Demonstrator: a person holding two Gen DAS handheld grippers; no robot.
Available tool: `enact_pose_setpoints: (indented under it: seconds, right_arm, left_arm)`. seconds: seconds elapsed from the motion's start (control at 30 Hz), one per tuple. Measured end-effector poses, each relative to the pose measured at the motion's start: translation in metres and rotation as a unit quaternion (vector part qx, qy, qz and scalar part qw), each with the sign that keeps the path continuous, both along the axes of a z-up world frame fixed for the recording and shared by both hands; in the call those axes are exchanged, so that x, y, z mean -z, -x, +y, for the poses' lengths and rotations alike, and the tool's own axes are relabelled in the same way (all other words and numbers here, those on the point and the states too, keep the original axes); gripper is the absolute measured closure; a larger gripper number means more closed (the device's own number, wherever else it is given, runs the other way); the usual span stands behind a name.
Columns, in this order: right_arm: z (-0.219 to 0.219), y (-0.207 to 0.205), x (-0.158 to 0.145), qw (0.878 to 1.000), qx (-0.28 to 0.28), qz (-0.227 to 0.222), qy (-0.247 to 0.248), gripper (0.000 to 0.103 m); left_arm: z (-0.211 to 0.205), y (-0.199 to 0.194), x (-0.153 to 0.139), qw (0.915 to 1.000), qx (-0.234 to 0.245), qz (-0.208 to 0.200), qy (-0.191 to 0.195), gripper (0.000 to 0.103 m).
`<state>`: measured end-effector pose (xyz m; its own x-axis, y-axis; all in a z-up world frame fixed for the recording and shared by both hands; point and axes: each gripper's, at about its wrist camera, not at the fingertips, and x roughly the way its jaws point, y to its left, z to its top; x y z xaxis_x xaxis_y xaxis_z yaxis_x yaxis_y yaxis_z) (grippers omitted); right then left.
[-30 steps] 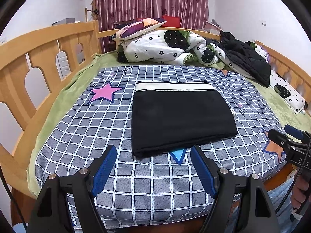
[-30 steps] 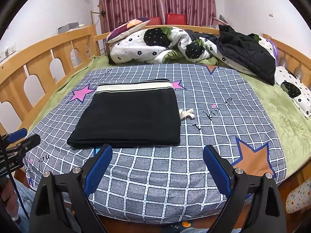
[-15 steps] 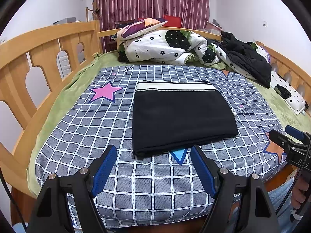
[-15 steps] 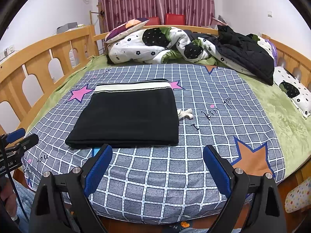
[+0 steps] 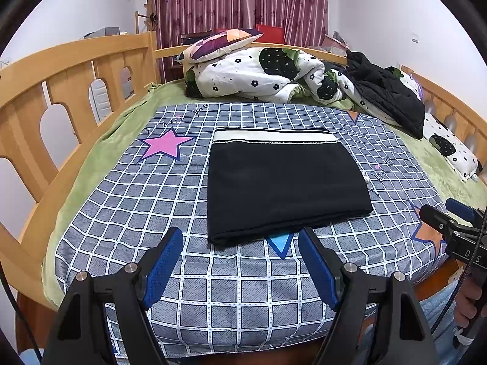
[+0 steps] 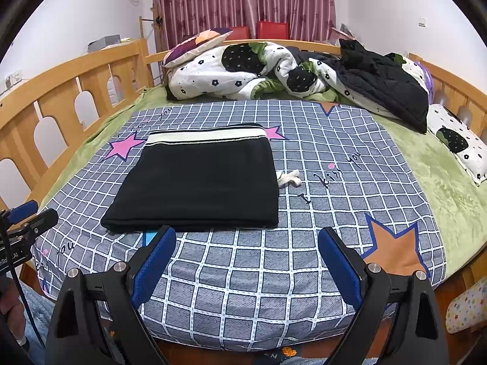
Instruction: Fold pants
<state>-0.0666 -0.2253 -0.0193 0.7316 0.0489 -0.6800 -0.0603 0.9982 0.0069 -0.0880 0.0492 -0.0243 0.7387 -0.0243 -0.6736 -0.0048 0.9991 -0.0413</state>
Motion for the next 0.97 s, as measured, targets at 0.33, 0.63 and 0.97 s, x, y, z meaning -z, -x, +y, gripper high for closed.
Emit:
enact_pose_setpoints:
  seconds: [0.33, 0.63, 0.97]
  right_arm:
    - [0.0009, 0.0001, -0.0003, 1.000, 0.002, 0.001, -0.001, 0.010]
    - [0.0024, 0.0003, 0.0016, 1.000, 0.004, 0.001, -0.001, 0.010]
    - [0.0027, 0.0001, 0.0017, 1.000, 0.005, 0.001, -0.001, 0.010]
  left_arm:
    - [0.0003, 0.0005, -0.0023, 1.0000, -0.001, -0.001, 0.001, 0.026]
    - [-0.0004, 0.0009, -0.0028, 1.0000, -0.001, -0.002, 0.000, 0.026]
    - [-0.0020, 0.0010, -0.0025, 1.0000, 0.002, 0.001, 0.003, 0.026]
